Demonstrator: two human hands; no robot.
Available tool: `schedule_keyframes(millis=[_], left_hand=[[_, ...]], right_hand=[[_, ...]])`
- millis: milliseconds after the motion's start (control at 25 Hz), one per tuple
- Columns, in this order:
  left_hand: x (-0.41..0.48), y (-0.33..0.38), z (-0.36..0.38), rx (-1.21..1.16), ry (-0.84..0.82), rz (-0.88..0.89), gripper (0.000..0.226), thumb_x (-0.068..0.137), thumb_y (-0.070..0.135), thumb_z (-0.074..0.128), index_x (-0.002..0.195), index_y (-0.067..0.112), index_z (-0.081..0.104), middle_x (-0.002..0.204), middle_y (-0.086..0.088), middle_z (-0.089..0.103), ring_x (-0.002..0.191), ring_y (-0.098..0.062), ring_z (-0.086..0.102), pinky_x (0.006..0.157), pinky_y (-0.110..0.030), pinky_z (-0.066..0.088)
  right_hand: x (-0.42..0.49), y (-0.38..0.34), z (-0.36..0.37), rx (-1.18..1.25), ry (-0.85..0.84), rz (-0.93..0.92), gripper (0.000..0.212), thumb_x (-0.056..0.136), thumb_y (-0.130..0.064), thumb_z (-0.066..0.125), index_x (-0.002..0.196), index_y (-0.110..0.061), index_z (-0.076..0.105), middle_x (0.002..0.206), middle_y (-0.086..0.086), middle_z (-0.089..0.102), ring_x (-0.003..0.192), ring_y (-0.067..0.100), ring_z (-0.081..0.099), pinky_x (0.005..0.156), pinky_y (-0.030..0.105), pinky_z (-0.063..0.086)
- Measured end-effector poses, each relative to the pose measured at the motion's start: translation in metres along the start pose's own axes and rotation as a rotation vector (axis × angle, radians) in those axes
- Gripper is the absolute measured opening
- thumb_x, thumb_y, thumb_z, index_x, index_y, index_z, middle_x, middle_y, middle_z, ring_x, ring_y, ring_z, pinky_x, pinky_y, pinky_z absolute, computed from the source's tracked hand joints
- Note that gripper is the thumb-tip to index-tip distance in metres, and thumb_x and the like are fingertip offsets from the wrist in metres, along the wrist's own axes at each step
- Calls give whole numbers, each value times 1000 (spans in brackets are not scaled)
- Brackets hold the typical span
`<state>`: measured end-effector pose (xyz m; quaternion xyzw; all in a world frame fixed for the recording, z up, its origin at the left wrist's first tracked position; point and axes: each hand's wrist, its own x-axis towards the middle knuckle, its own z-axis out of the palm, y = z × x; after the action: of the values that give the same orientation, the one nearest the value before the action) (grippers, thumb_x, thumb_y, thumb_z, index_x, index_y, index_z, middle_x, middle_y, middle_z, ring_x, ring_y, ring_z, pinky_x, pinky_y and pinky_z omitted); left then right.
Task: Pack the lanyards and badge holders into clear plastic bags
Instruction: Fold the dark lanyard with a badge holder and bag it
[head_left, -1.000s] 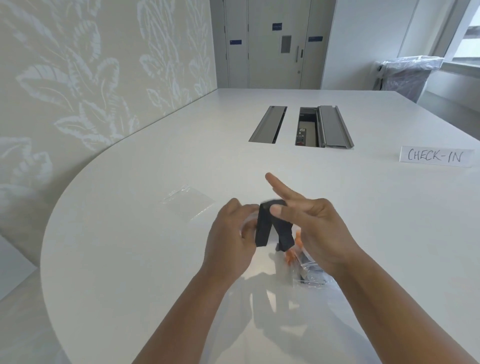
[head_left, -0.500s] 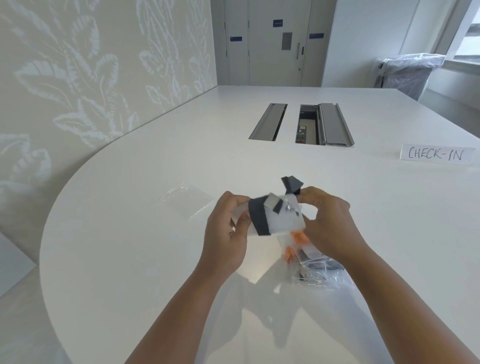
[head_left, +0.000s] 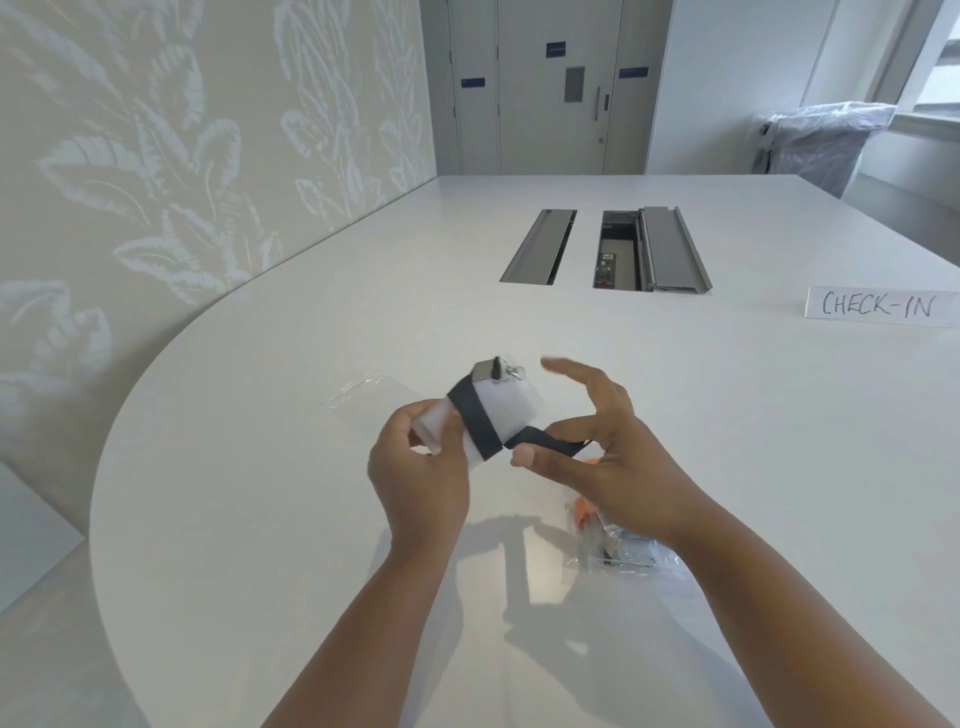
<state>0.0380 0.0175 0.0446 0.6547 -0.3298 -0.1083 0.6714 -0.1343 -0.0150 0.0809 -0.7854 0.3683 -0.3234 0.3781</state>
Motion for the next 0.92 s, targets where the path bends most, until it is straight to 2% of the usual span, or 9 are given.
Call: schedule_keyframes(millis=[120,200,320,480,560,640,720,840,920], left_hand=[[-10,-1,2,87,-238,258,15,86,15,73,91,28,67,86,15,67,82,-4,60,66,-23,50],[-14,-1,4,99,-421,376,16,85,15,73,91,29,68,86,14,69,85,-7,62,64,-23,50],[-16,4,4,-53,-541,286,12,91,17,65,94,28,70,92,16,73,91,-6,66,72,-23,53],[-15,2,6,-274,-425,77,15,93,31,58,100,29,72,96,9,75,92,-7,68,75,-13,48],[-13,0,8,-351,-370,-4,16,87,34,62,97,27,72,91,3,75,87,-10,68,73,-16,49],[-12,-2,9,-414,-365,-50,16,84,33,65,95,23,72,88,0,74,84,-12,68,72,-20,51],[-11,-3,11,-456,-372,-106,19,83,32,66,97,20,71,89,-2,75,85,-14,68,72,-22,52],[1,-5,12,-479,-377,-189,18,91,32,64,98,16,69,98,1,75,87,-15,65,77,-27,51],[19,-13,8,-259,-331,-125,30,99,40,51,108,16,67,116,4,71,103,-13,63,89,-27,48]], right_hand=[[2,0,-4,159,-19,-51,16,86,-37,71,86,-24,81,144,-26,50,142,-11,22,113,21,22],[3,2,-8,267,-34,-51,21,90,-35,64,98,-25,81,133,-27,60,137,-10,36,112,23,28],[4,6,-9,235,-2,45,28,87,-38,67,112,-29,75,118,-26,69,117,-10,57,101,20,43],[5,11,-2,59,19,135,36,81,-38,77,117,-37,69,112,-18,70,88,3,69,83,24,52],[5,11,3,36,72,135,26,79,-40,79,103,-40,70,114,-20,67,83,-1,64,78,21,50],[5,10,3,115,121,166,15,74,-38,84,83,-29,75,88,-4,74,66,8,62,66,26,49],[4,13,1,151,125,169,26,69,-33,88,74,-11,74,62,10,66,53,16,52,56,29,41],[4,12,-4,174,132,162,18,72,-18,87,67,-8,72,47,-8,50,45,10,39,50,18,35],[4,10,-5,222,163,164,11,72,-14,86,68,-15,76,48,-10,58,45,6,46,51,16,40]])
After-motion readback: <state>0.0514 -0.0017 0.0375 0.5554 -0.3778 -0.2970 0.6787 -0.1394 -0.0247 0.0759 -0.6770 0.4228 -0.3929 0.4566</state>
